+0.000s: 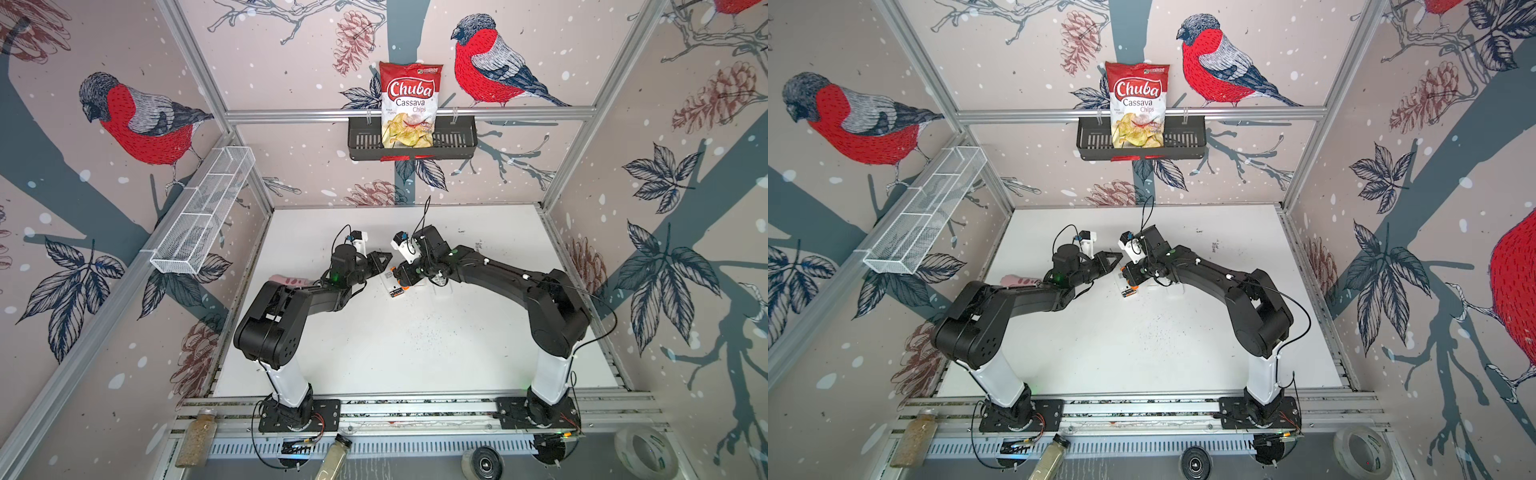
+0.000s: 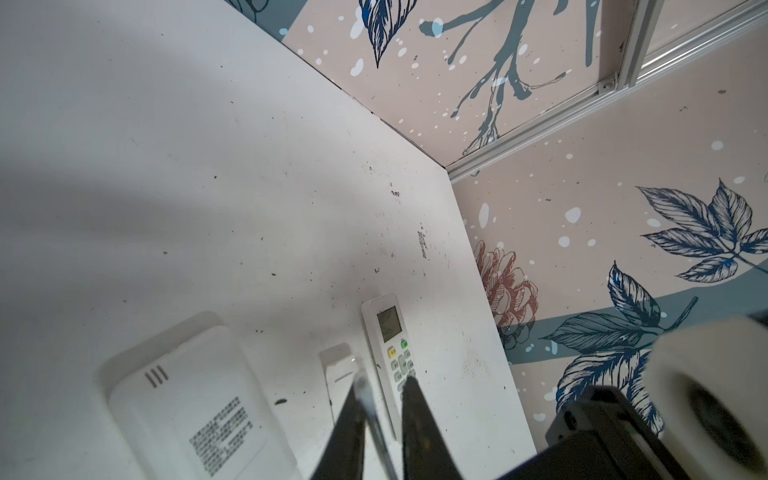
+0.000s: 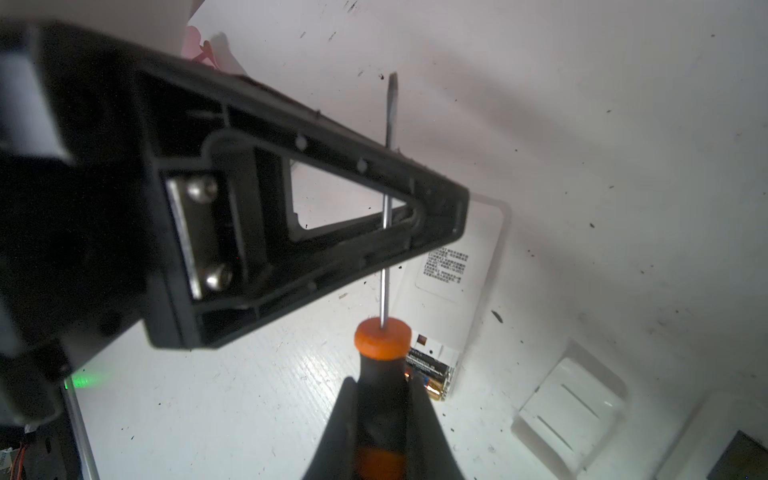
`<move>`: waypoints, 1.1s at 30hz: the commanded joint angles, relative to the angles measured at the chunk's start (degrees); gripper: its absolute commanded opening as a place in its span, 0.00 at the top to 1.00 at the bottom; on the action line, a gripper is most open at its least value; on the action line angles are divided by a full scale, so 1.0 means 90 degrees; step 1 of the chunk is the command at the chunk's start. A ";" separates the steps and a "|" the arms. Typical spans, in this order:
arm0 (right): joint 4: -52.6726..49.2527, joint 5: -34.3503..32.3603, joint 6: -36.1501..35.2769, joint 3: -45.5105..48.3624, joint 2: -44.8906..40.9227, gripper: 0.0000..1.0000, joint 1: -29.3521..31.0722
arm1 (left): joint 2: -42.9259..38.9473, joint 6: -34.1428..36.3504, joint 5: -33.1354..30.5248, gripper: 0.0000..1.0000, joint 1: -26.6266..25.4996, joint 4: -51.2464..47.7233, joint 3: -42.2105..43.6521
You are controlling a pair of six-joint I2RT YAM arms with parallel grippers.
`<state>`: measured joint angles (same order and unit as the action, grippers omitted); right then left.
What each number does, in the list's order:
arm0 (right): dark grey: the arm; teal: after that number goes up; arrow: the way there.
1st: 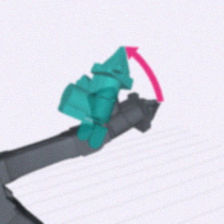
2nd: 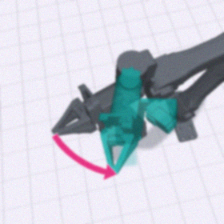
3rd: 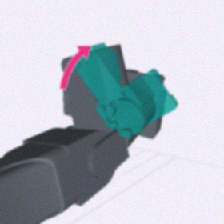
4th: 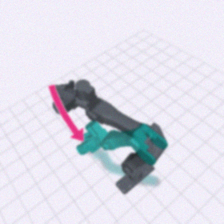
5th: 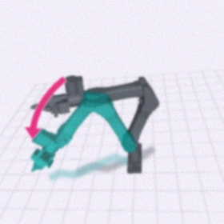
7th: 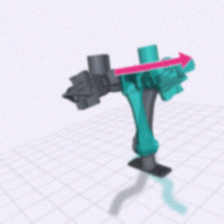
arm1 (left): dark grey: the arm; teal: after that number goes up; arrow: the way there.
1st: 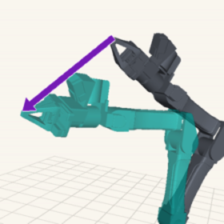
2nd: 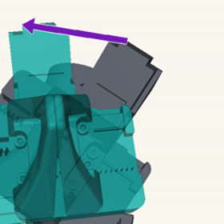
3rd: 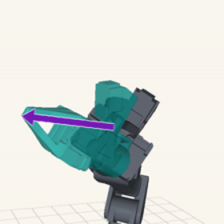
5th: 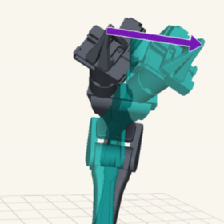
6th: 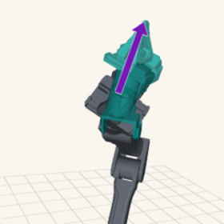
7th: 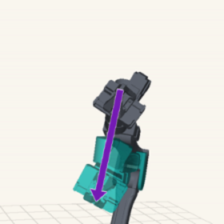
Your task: Unload the batteries from the remote control
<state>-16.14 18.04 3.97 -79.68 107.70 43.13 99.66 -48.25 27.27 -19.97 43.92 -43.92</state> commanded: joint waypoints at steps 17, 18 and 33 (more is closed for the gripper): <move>0.1052 0.1082 0.0299 0.0518 -0.0512 0.45 -0.0554 | -0.0293 -0.0421 -0.0186 1.00 0.0042 0.0486 0.0085; 0.1308 0.1307 0.0434 0.0708 -0.0658 0.42 -0.0700 | -0.0315 -0.0493 -0.0200 1.00 0.0053 0.0564 0.0077; 0.6547 0.2746 0.3160 0.3651 -0.1703 0.20 -0.1521 | -0.0114 -0.1893 -0.0602 1.00 0.0081 0.3749 0.0256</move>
<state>27.05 40.29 25.17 -48.66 91.90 29.36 97.84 -61.39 23.44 -19.29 64.60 -41.98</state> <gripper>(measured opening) 0.797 0.057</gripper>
